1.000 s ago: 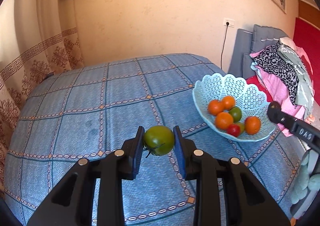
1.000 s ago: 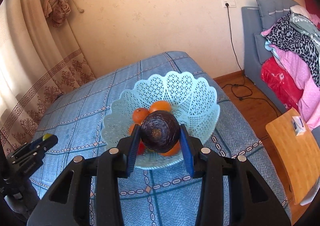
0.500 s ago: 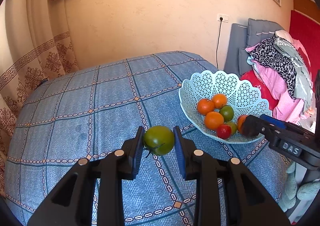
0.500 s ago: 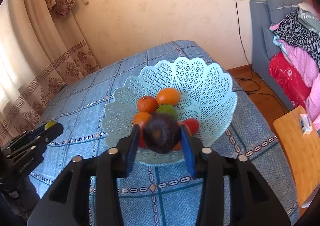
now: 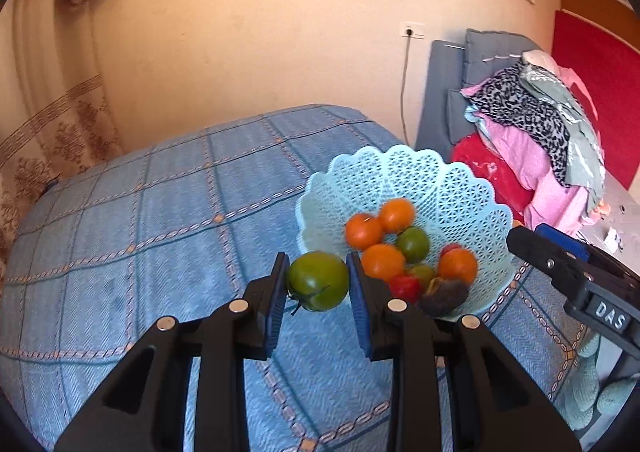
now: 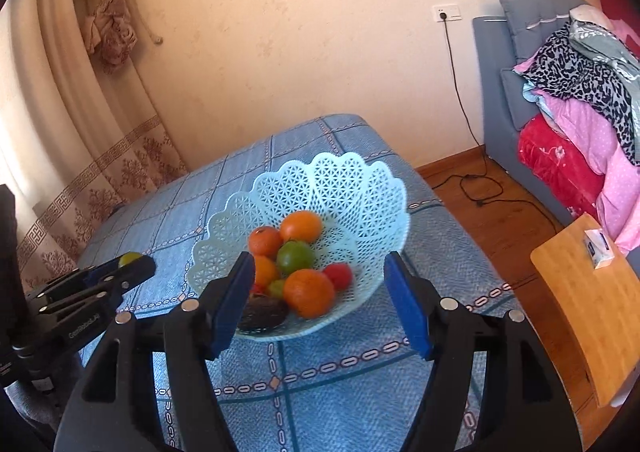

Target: Organize fruits

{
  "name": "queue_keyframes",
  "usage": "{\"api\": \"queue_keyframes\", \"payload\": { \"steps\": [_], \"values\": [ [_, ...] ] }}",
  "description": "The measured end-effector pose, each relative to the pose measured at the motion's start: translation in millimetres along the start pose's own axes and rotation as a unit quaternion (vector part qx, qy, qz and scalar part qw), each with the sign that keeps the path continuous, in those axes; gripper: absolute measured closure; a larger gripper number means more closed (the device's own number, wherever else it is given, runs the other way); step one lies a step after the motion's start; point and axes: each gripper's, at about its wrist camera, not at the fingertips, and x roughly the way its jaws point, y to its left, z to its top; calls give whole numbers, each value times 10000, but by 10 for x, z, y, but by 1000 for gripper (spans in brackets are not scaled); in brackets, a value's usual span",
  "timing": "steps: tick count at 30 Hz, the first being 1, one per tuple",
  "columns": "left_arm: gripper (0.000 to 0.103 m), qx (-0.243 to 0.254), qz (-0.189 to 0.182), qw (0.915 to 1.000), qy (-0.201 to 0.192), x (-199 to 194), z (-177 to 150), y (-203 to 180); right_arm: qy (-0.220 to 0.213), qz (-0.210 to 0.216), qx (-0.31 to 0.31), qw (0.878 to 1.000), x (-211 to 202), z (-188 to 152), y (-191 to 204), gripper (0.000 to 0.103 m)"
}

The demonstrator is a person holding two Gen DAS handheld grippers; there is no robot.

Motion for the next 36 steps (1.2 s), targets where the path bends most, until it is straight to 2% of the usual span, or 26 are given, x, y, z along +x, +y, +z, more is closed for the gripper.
{"api": "queue_keyframes", "payload": {
  "steps": [8, 9, 10, 11, 16, 18, 19, 20, 22, 25, 27, 29, 36],
  "values": [
    [71, 44, -302, 9994, 160, 294, 76, -170, -65, 18, 127, 9999, -42, 12, -110, 34],
    [65, 23, -314, 9993, 185, 314, 75, -179, -68, 21, 137, 9999, -44, 18, -120, 34],
    [45, -18, -313, 9993, 216, 336, 73, -180, -71, 22, 148, 9999, -45, 24, -129, 34],
    [30, -84, -299, 9993, 206, 341, 70, -167, -76, 20, 159, 9998, -48, 25, -137, 34],
    [29, -192, -181, 9995, 146, 318, 60, -80, -97, 3, 234, 9997, -59, 35, -178, 34],
    [27, -266, -117, 9995, 123, 290, 63, -14, -101, 1, 251, 9996, -62, 38, -183, 34],
    [22, -302, -79, 9995, 109, 274, 67, 22, -103, -5, 250, 9996, -67, 38, -181, 34],
    [18, -337, -27, 9994, 85, 253, 69, 54, -104, -9, 253, 9996, -73, 39, -179, 31],
    [17, -389, 123, 9992, 20, 198, 76, 127, -122, -7, 257, 9996, -91, 42, -174, 26],
    [11, -426, 296, 9986, -40, 116, 88, 202, -144, -7, 205, 9997, -130, 54, -150, 25],
    [11, -449, 399, 9981, -97, 54, 97, 239, -154, 20, 200, 9997, -154, 62, -142, 19],
    [5, -455, 454, 9978, -129, 1, 103, 252, -196, 4, 209, 9996, -190, 75, -136, 11],
    [5, -163, 755, 9965, -308, -195, 98, 160, -114, 26, 97, 9999, -259, 106, -91, 4]
  ]
}}
